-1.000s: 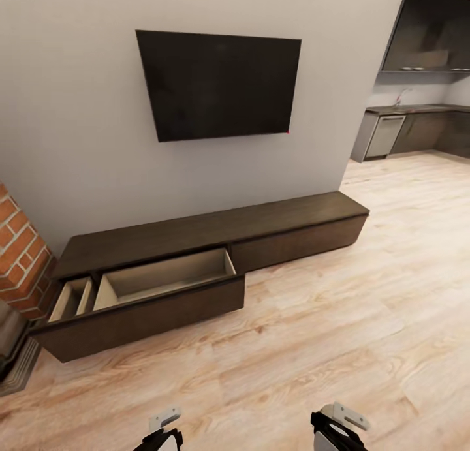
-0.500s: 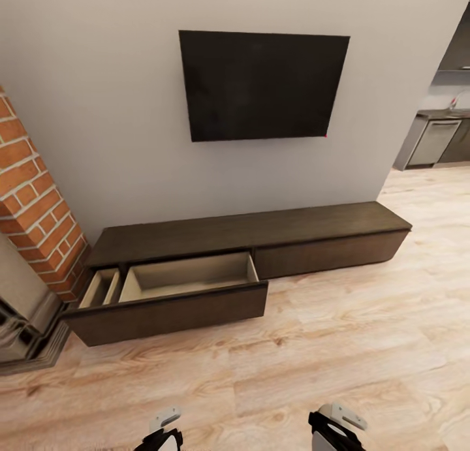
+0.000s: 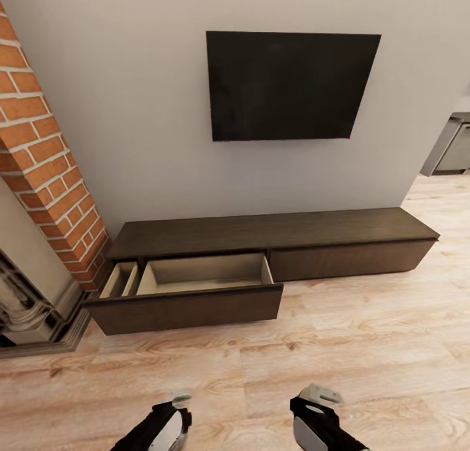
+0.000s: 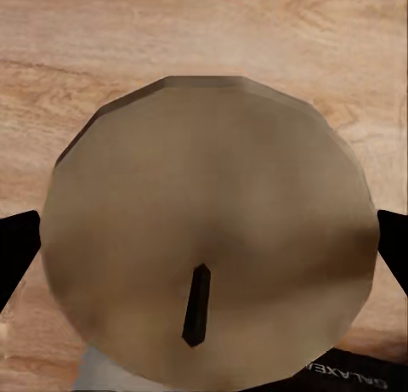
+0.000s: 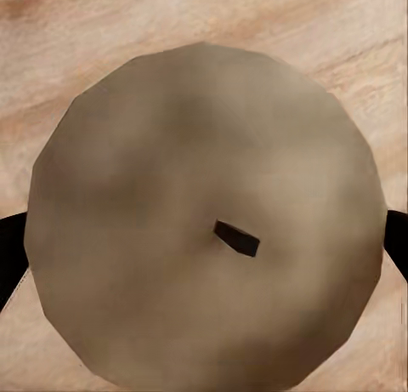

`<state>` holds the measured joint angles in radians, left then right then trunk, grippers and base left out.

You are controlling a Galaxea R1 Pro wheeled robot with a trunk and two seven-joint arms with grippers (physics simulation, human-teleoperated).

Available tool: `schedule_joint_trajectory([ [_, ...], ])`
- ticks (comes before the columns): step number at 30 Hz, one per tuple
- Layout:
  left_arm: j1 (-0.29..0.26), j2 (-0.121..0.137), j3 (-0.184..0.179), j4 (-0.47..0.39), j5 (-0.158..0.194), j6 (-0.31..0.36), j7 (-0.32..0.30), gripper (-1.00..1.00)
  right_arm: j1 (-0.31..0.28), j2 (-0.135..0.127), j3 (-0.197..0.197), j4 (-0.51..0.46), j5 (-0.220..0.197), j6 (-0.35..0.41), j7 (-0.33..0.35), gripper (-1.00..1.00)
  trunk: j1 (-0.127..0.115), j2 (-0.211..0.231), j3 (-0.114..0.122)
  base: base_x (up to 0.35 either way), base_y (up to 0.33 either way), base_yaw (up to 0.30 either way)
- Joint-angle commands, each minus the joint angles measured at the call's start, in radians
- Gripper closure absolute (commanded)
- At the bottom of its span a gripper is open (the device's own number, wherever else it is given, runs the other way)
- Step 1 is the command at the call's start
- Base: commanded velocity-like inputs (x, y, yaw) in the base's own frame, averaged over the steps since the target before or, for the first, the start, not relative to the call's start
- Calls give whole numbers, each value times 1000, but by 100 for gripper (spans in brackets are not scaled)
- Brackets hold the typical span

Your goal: Place each of the two pumpkins and all three candles from the living room inside a cabinet in the living room (use any cabinet), then make sure every cabinet is closed, and position the cauldron so it is next to a table in the living room.

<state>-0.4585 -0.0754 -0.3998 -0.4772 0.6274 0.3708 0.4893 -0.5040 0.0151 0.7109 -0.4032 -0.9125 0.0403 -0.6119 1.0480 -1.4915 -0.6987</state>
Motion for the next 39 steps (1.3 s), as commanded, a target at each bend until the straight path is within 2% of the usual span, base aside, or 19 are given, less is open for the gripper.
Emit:
schedule_joint_trajectory([
  [1, 0, 31, -8, -76, 18, 84, 8, 100, 5, -1, 12, -64, -10, 29, -61, 100, 0, 0, -1, 0, 0, 6],
  [2, 1, 68, -7, -156, 21, 155, 8, 100, 14, -1, 16, -129, -10, 54, -119, 100, 0, 0, -1, 0, 0, 4],
  [3, 2, 126, 2, -282, 31, 241, 7, 100, 22, -2, 19, -207, -9, 100, -192, 100, 0, 0, -1, 0, 0, 2],
  [5, 3, 193, 28, -426, 62, 314, 7, 100, 28, -5, 16, -270, -8, 184, -255, 100, 0, 0, -1, 0, 0, 1],
  [8, 5, 272, 82, -577, 111, 400, 9, 100, 31, -1, 9, -310, -14, 302, -296, 100, 0, 0, -1, 0, 0, 0],
  [10, 5, 293, 129, -631, 121, 445, 9, 100, 31, 1, 6, -328, -20, 343, -302, 100, 0, 0, -1, 0, 0, 0],
  [11, 5, 298, 159, -658, 120, 463, 9, 100, 30, 1, 1, -347, -23, 363, -304, 100, 0, 0, -1, 0, 0, 0],
  [12, 4, 302, 203, -698, 117, 484, 10, 100, 29, 1, -30, -389, -25, 396, -305, 100, 0, 0, -1, 0, 0, 0],
  [14, 4, 305, 244, -740, 115, 512, 10, 100, 29, 0, -111, -475, -26, 458, -307, 100, 0, 0, -1, 0, 0, 0],
  [15, 4, 306, 258, -760, 114, 530, 11, 100, 29, -1, -177, -561, -25, 521, -308, 100, 0, 0, -1, 0, 0, 0],
  [16, 5, 305, 263, -767, 114, 537, 11, 100, 29, -1, -214, -626, -23, 567, -309, 100, 0, 0, -1, 0, 0, 0],
  [18, 5, 303, 264, -775, 113, 544, 11, 100, 29, -1, -275, -777, -21, 665, -338, 100, 0, 0, -1, 0, 0, 0],
  [19, 5, 302, 264, -778, 113, 547, 11, 100, 29, -1, -287, -825, -22, 692, -364, 100, 0, 0, -1, 0, 0, 0],
  [23, 4, 300, 266, -782, 113, 549, 11, 100, 28, -1, -303, -939, -27, 735, -484, 100, 0, 0, -1, 0, 0, 0],
  [26, 4, 296, 266, -785, 113, 549, 11, 100, 27, -1, -305, -1007, -26, 757, -525, 100, 0, 0, -1, 0, 0, 0],
  [29, 4, 297, 266, -795, 112, 550, 11, 100, 26, -1, -306, -1050, -26, 764, -530, 100, 0, 0, -1, 0, 0, 0],
  [35, 4, 302, 274, -859, 112, 551, 10, 100, 24, -1, -305, -1059, -15, 761, -527, 100, 0, 0, -1, 0, 0, 0],
  [39, 4, 304, 274, -901, 113, 551, 9, 100, 24, -3, -300, -1076, -9, 714, -500, 100, 0, 0, -1, 0, 0, 0],
])
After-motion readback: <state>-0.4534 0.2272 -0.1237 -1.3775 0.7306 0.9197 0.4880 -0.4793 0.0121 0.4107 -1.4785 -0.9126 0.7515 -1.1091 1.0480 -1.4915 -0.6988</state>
